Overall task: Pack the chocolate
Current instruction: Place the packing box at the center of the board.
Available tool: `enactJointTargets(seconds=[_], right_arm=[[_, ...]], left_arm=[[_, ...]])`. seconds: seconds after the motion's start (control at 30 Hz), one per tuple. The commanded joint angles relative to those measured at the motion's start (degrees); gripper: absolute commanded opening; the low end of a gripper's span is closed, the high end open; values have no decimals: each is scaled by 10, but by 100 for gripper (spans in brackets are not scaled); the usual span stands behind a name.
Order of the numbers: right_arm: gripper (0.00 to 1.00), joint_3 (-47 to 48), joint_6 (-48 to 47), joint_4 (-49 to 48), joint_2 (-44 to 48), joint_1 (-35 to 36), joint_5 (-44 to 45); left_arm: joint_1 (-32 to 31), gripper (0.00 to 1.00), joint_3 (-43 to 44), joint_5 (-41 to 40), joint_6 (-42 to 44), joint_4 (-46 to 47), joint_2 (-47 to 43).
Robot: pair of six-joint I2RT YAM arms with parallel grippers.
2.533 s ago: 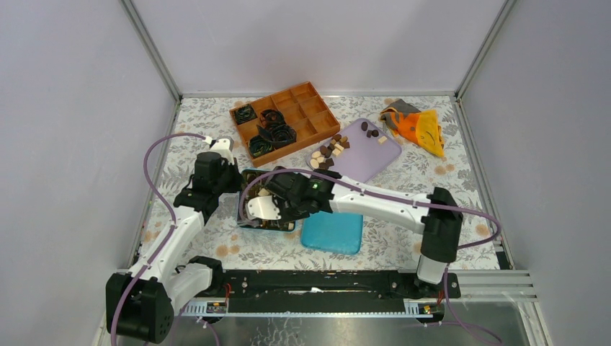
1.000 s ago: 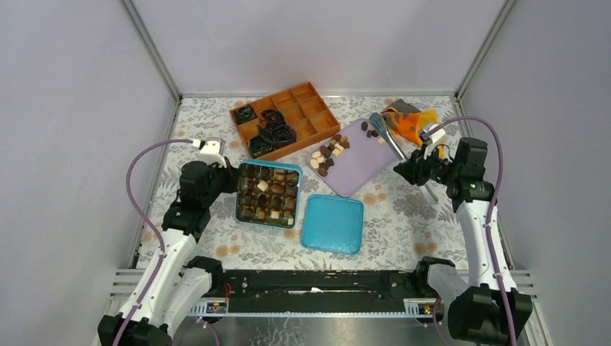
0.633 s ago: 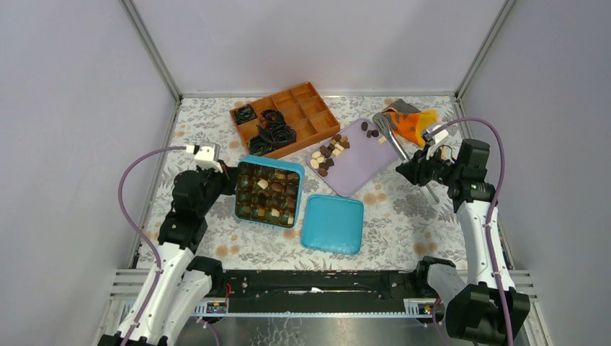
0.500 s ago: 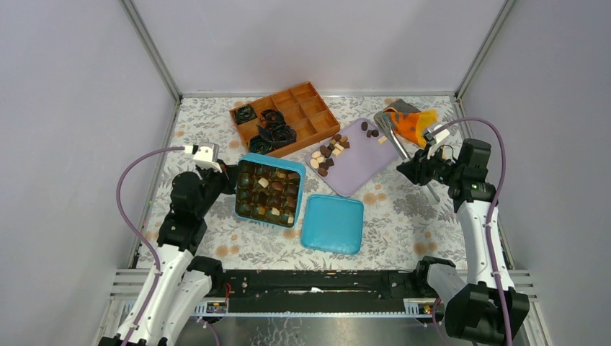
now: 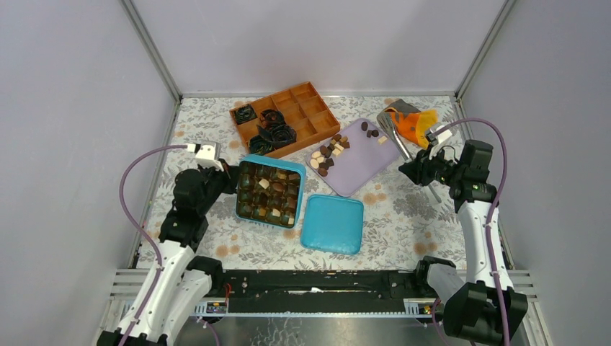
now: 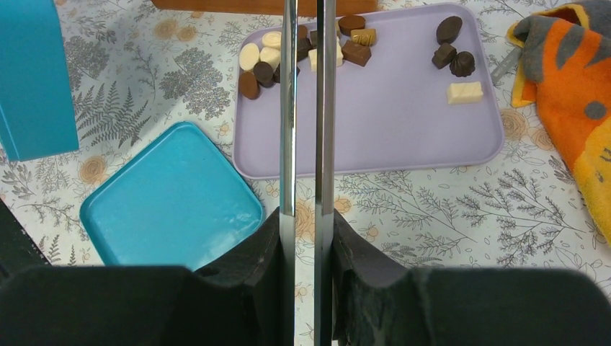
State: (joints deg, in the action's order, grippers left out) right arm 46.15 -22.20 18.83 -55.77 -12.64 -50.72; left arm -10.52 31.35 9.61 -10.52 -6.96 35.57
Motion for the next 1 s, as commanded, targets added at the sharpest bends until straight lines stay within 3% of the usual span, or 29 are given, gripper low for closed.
enactJointTargets(seconds=[0.0,0.4,0.67,0.97], right_arm=[[20,3,-2,-31,4,-8,-19],[20,-2,-6,-33,-15,-35,33],[20,-3,-7,-33,-18,-40,32],[21,0,-13,-26,-20,-41,29]], left_arm=[[-2,0,41,-13,-37,35,27],[-1,0,125,-22,-73,-135,196],[4,0,148,-52,-54,-163,263],[12,2,184,-23,-57,-169,368]])
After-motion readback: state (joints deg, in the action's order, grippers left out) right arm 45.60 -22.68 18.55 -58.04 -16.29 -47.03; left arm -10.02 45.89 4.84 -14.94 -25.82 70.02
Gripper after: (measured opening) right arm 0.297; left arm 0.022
